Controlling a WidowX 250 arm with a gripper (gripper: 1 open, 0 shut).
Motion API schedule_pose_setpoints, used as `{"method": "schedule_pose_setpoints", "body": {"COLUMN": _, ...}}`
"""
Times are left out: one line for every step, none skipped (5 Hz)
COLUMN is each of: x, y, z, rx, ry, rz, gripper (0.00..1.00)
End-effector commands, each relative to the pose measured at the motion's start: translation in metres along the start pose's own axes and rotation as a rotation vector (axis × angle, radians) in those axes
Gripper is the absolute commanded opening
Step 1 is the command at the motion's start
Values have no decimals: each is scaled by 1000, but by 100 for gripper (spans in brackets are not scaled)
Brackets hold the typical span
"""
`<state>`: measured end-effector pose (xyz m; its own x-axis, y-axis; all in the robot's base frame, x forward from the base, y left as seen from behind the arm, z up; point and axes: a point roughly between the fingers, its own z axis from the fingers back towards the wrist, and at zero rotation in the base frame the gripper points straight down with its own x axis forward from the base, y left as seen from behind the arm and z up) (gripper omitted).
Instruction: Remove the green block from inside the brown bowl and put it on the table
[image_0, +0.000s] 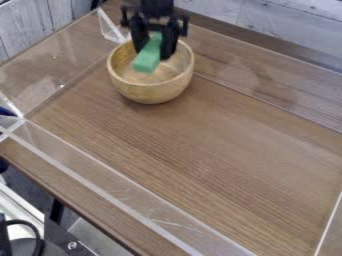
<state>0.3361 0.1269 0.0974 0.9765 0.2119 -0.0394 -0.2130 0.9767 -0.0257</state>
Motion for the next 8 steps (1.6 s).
{"method": "schedule_pose_setpoints", "body": {"x": -2, "y": -17, "z": 59, "rx": -24, "ry": -138, "rz": -50, "gripper": 0}}
{"method": "schedule_pose_setpoints", "body": {"x": -14, "y": -51, "z": 69, "rx": -51, "ry": -147, "rz": -130, "gripper": 0}}
{"method": "schedule_pose_setpoints", "body": {"x": -27, "y": -90, "z": 64, "rx": -61, "ry": -121, "rz": -265, "gripper": 0}}
{"method": "schedule_pose_setpoints", "body": {"x": -38, "y": -124, "z": 44, "rx": -54, "ry": -99, "rz": -357, "gripper": 0}}
{"method": "schedule_pose_setpoints", "body": {"x": -44, "y": -138, "z": 21, "rx": -46, "ry": -77, "rz": -398, "gripper": 0}}
{"method": "schedule_pose_setpoints", "body": {"x": -46, "y": -143, "z": -4, "rx": -43, "ry": -52, "rz": -420, "gripper": 0}}
{"method": "schedule_pose_setpoints", "body": {"x": -47, "y": -149, "z": -30, "rx": -41, "ry": -30, "rz": -441, "gripper": 0}}
{"method": "schedule_pose_setpoints", "body": {"x": -46, "y": -157, "z": -51, "rx": -41, "ry": -18, "rz": -457, "gripper": 0}}
